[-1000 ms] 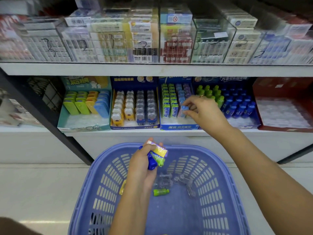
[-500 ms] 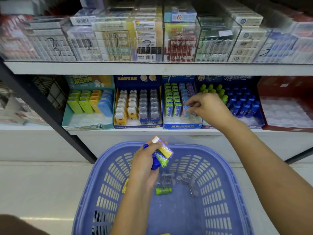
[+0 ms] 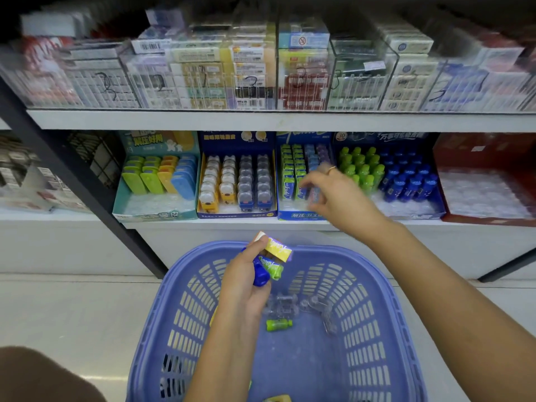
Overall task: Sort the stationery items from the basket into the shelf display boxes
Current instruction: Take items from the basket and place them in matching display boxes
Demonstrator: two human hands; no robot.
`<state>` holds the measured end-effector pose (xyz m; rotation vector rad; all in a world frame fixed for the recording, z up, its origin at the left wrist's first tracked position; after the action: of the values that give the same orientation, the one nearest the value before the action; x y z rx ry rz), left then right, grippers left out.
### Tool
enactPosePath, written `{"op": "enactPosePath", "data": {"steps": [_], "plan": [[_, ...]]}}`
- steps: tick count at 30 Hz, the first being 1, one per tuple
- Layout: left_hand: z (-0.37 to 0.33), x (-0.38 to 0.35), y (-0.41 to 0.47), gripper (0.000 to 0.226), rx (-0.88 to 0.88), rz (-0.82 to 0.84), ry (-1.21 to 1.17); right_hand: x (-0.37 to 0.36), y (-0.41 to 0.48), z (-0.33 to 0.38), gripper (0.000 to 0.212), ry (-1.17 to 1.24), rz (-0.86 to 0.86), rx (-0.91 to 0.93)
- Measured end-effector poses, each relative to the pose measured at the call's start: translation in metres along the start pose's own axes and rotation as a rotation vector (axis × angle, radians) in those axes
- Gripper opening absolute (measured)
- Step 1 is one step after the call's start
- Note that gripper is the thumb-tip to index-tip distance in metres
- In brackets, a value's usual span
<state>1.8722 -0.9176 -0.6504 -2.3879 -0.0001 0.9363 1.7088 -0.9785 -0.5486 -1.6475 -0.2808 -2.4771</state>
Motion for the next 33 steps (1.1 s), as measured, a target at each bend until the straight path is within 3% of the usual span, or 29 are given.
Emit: {"op": "enactPosePath", "data": {"steps": [3, 5, 10, 14, 16, 18, 28, 33], "plan": [[-0.001, -0.003, -0.006, 0.010, 0.012, 0.017, -0.026, -0.026, -0.026, 0.041, 0.038, 0.167, 0.289, 0.200], [-0.003, -0.005, -0.008, 0.013, 0.019, 0.047, -0.054, -0.034, -0.042, 0.055, 0.029, 0.247, 0.307, 0.272], [0.002, -0.012, -0.009, 0.018, 0.067, 0.143, -0.057, -0.019, -0.054, 0.054, 0.012, 0.398, 0.085, 0.292], [0.012, -0.009, -0.009, 0.026, 0.119, 0.080, -0.051, 0.019, -0.043, 0.013, 0.019, 0.584, -0.269, 0.063], [0.015, -0.008, -0.007, 0.028, 0.129, 0.072, -0.090, 0.036, -0.040, -0.014, 0.021, 0.554, -0.397, -0.034], [0.014, -0.006, -0.005, 0.028, 0.118, 0.058, -0.111, 0.042, -0.035, -0.035, 0.016, 0.483, -0.416, -0.084], [0.011, -0.002, 0.003, 0.027, 0.097, 0.045, -0.098, 0.017, -0.008, -0.062, 0.014, 0.198, -0.291, -0.106], [0.011, -0.004, 0.006, 0.031, 0.087, 0.045, -0.130, 0.011, -0.006, -0.066, 0.015, 0.196, -0.229, -0.106]]}}
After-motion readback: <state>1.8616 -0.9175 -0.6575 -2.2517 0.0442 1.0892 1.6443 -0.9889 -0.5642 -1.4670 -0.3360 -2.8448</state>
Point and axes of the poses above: each hand's wrist, its own y-axis towards the middle knuckle, its own x-axis out of the back of the hand, z = x × y, the point moved 6 cm from there along y, towards the middle knuckle, and after that the axes turned 8 degrees about z, right-handed, at the moved point
